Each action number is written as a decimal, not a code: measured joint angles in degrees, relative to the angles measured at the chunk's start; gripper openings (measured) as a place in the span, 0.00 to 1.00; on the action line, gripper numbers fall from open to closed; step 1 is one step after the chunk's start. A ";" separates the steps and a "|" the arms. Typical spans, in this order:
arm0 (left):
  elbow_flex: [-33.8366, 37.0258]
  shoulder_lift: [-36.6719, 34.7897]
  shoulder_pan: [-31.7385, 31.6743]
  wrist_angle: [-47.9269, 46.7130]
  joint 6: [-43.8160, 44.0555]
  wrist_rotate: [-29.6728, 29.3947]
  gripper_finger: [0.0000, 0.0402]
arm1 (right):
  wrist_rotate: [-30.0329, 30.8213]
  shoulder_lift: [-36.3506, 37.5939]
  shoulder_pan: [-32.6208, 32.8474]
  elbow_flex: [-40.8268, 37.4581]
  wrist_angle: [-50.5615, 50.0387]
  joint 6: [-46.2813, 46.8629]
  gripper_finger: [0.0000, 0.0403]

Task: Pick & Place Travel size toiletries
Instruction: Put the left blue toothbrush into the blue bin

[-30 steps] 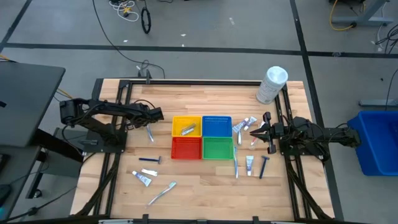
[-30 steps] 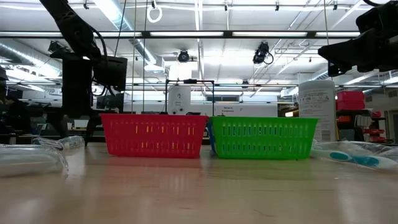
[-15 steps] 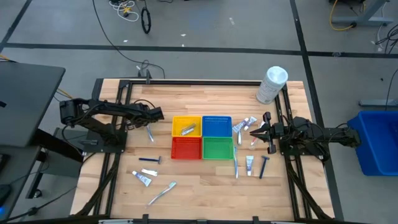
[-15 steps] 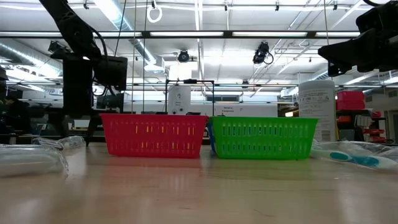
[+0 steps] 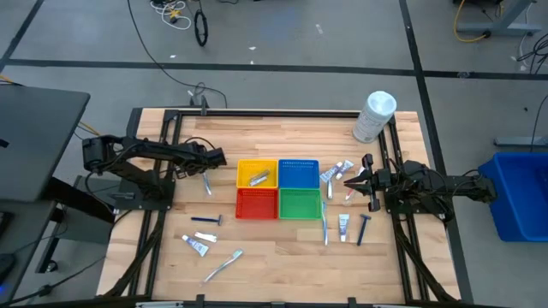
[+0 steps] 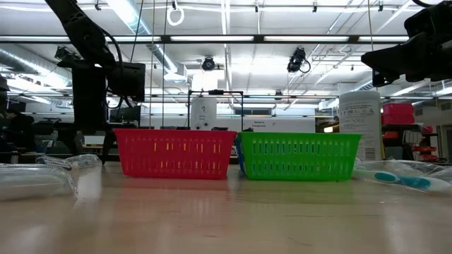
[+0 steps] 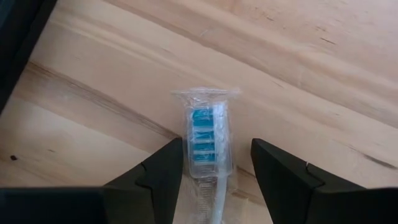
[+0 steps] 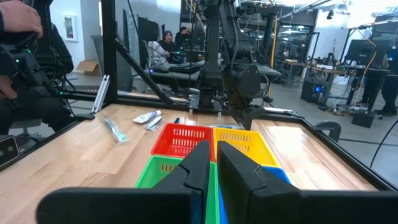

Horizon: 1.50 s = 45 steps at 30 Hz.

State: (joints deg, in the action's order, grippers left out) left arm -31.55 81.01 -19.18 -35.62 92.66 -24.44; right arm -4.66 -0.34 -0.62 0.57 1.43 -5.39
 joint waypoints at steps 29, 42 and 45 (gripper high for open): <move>-0.07 -0.02 0.02 -0.26 -1.27 0.50 0.25 | 0.00 0.00 -0.02 -0.01 0.02 0.00 0.10; -0.09 -0.02 0.02 -0.20 -6.45 0.76 0.26 | 0.00 0.00 -0.02 -0.01 0.01 0.00 0.10; -0.09 -0.02 0.02 -0.24 -8.95 0.74 0.26 | -0.01 0.00 0.00 0.01 0.00 0.00 0.10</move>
State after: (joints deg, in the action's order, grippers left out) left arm -31.64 80.99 -19.16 -35.85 83.71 -23.70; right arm -4.67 -0.34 -0.63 0.58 1.43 -5.39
